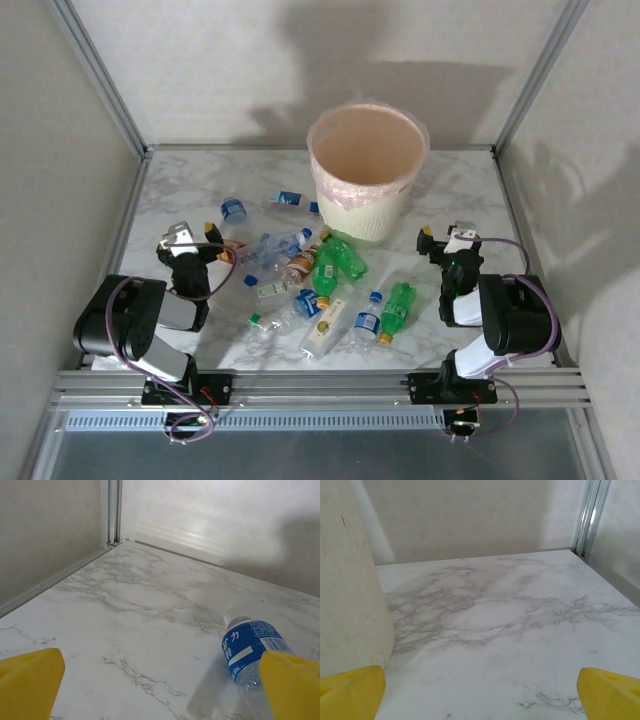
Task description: Put the plastic bottles in the bin
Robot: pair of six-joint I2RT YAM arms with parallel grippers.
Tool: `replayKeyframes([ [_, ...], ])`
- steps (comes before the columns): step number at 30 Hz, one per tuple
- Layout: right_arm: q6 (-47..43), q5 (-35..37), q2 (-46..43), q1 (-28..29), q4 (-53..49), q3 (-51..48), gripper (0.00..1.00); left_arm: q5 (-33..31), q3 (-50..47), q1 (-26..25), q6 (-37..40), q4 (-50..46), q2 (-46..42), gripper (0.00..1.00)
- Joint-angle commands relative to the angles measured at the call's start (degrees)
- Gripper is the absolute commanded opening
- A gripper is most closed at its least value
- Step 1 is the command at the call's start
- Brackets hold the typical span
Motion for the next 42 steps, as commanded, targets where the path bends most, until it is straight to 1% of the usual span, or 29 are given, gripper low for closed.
replayKeyframes([
  [1,-0.4,-0.1,0.0,-0.3,1.7,0.4,0.99,-0.3,0.8,0.0,0.6,1.4,0.3,0.99],
  [24,-0.3,-0.2,-0.1,-0.3,1.6,0.4,0.99,-0.1,0.8,0.2,0.5,1.5,0.3,0.99],
  [25,-0.1,0.9,-0.1,-0.2,2.0,0.5,0.99,-0.1,0.8,0.2,0.5,1.5,0.4,0.99],
  [26,1.1,5.4,-2.0,0.2,-0.8,1.3,0.99,-0.1,0.8,0.2,0.5,1.5,0.3,0.99],
  [27,2.2,11.3,-6.0,0.9,-8.8,3.9,0.99,-0.2,0.8,0.1,0.6,1.4,0.3,0.99],
  [28,3.7,15.5,-10.5,1.3,-17.6,7.9,0.99,-2.6,1.0,-0.5,1.1,1.9,-0.3,0.99],
  [29,8.1,19.4,-15.5,1.4,-31.0,13.3,0.99,-1.6,1.9,-1.2,2.2,-2.1,-2.7,0.99],
  [30,14.3,21.6,-19.6,1.4,-45.7,20.0,0.99,-6.3,4.3,-3.4,3.4,-8.0,-6.0,0.99],
  [31,18.6,21.6,-22.1,1.3,-55.8,24.5,0.99,-11.8,7.9,-5.0,3.1,-16.3,-9.1,0.99],
  [32,22.3,20.8,-24.0,1.4,-64.0,28.9,0.99,-15.5,12.7,-5.4,-0.5,-26.3,-12.2,0.99],
  [33,25.1,20.9,-25.2,1.3,-68.1,30.0,0.99,-15.7,16.4,-5.0,-4.3,-34.9,-14.9,0.99],
  [34,29.7,21.8,-26.4,1.3,-72.0,29.2,0.99,-16.2,20.5,-4.8,-9.2,-43.4,-17.4,0.99],
  [35,34.7,20.8,-27.6,0.6,-76.3,28.9,0.99,-16.3,23.8,-4.7,-13.8,-49.8,-19.6,0.99],
  [37,36.3,14.1,-28.6,-0.5,-81.2,29.2,0.99,-13.3,27.7,-4.8,-20.9,-59.8,-23.2,0.97],
  [38,37.8,14.0,-28.3,0.4,-85.6,31.1,0.99,-11.1,29.0,-5.1,-24.0,-63.3,-25.0,0.96],
  [39,39.1,15.3,-27.7,1.6,-89.9,33.2,0.99,-9.5,29.7,-5.6,-26.0,-65.4,-26.4,0.96],
  [40,39.9,17.3,-27.1,3.5,-94.5,36.0,0.99,-8.7,30.2,-6.8,-27.5,-67.4,-28.0,0.95],
  [42,42.0,21.4,-25.9,7.1,-102.4,41.7,0.99,-9.4,31.3,-9.6,-29.6,-71.0,-30.3,0.94],
])
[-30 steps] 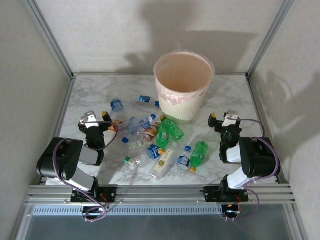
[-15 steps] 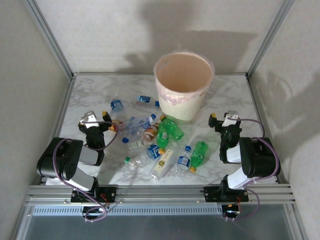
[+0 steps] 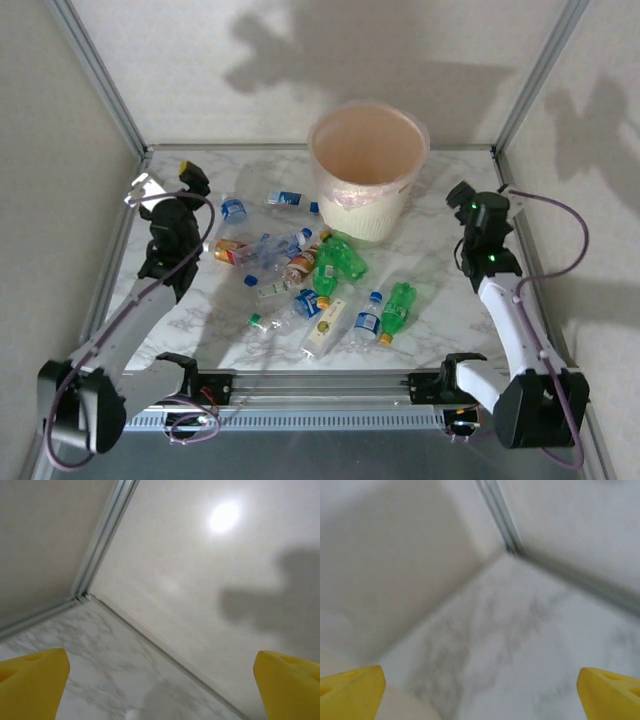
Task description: Put the plastic bottles in the bin
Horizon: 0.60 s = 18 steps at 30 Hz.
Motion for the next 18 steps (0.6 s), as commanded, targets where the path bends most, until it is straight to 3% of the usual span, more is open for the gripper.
replayKeyframes([
  [1,7.8,5.7,1.9,5.3,-23.7,8.6,0.99,0.5,1.3,-4.8,-8.9,-17.9,-2.0,0.93],
  [3,4.5,6.9,2.0,9.4,-25.1,10.6,0.99,-0.4,3.1,-8.7,-8.9,-20.6,-2.6,0.92],
  [6,1.7,2.9,5.5,14.6,-28.3,13.3,0.97,-1.3,5.9,-16.4,-8.0,-24.4,-0.9,0.9],
  [12,8.5,4.3,12.1,28.4,-38.0,18.2,0.93,-5.6,10.4,-34.7,-7.3,-31.8,5.4,0.89],
  [18,14.0,1.6,15.4,38.3,-44.4,20.0,0.91,2.9,9.6,-36.0,-11.4,-32.6,4.2,0.88],
])
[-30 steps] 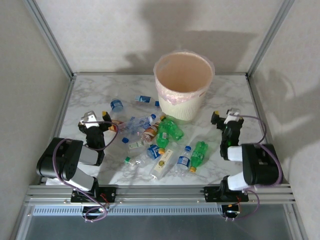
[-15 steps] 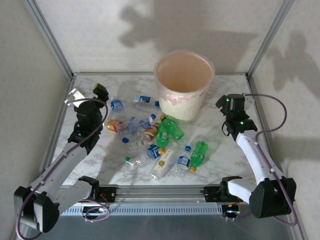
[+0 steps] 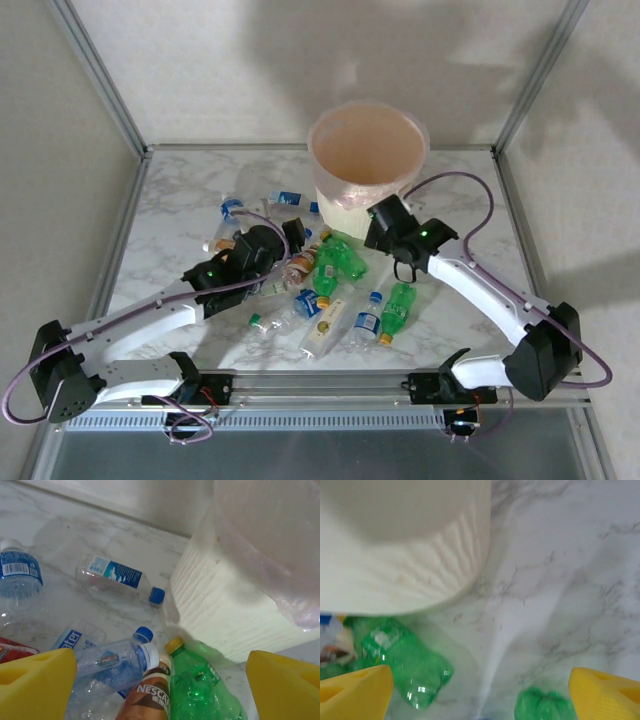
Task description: Put the plastic bottles in the bin
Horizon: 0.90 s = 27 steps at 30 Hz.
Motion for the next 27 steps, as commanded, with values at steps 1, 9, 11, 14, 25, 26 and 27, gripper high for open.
replayKeyframes([
  [1,4.5,-2.7,0.6,4.3,-7.1,1.8,0.9,2.6,0.4,0.3,-3.0,-3.2,-2.3,0.88],
  [9,6.6,-9.3,2.4,7.9,-6.7,-1.6,0.87,3.8,4.2,1.0,-1.0,-7.6,-2.2,0.86],
  [11,9.3,-8.0,3.0,8.2,-10.0,-1.8,0.85,3.3,3.8,1.1,-1.9,-8.1,-3.0,0.86],
  [14,12.6,-4.5,1.5,8.2,-12.9,-4.9,0.86,3.5,3.0,1.3,-3.1,-8.2,-3.4,0.85],
  [25,9.7,-9.5,0.4,2.3,-10.8,-11.8,0.84,6.2,1.9,3.2,-5.8,-7.8,-2.5,0.81],
  [26,9.1,-10.8,0.3,1.5,-9.4,-12.8,0.84,6.4,1.9,3.3,-6.1,-7.7,-2.2,0.81],
  [27,8.7,-12.0,0.1,0.7,-8.2,-13.8,0.84,6.5,2.2,3.4,-6.2,-7.6,-1.8,0.8],
])
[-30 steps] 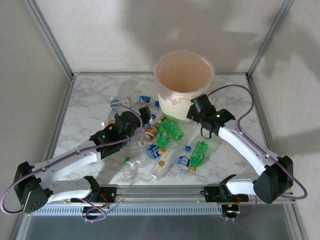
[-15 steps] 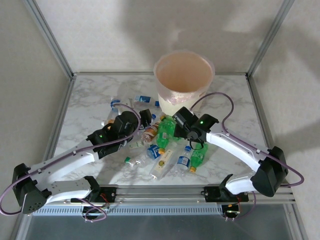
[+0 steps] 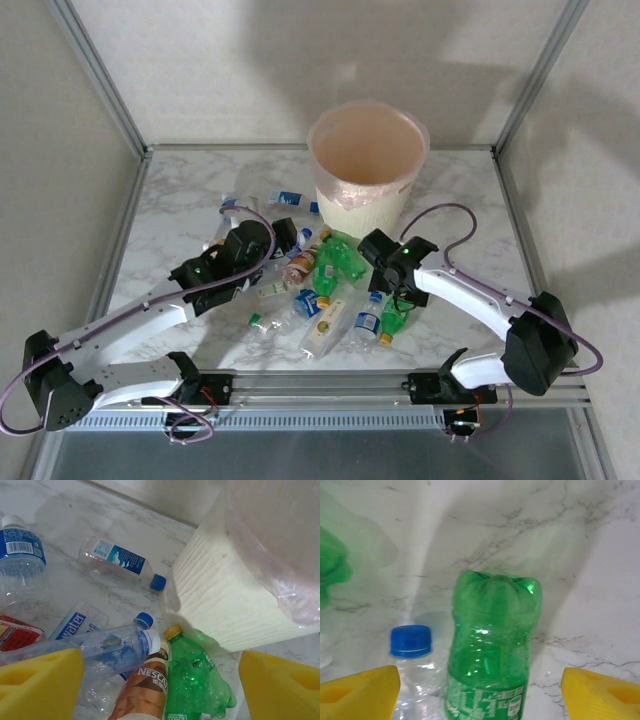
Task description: Put the plastic bottles in the bin
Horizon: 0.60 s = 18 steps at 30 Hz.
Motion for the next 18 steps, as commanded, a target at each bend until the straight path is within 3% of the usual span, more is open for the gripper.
replayKeyframes([
  [1,-1.4,-4.0,-1.1,-2.1,2.8,-3.4,0.84,1.7,0.0,0.7,-1.5,-0.1,1.0,0.8],
  [18,-2.8,-8.7,1.0,-6.4,14.2,-13.7,0.77,1.8,2.1,1.5,-1.3,0.2,4.8,0.76],
])
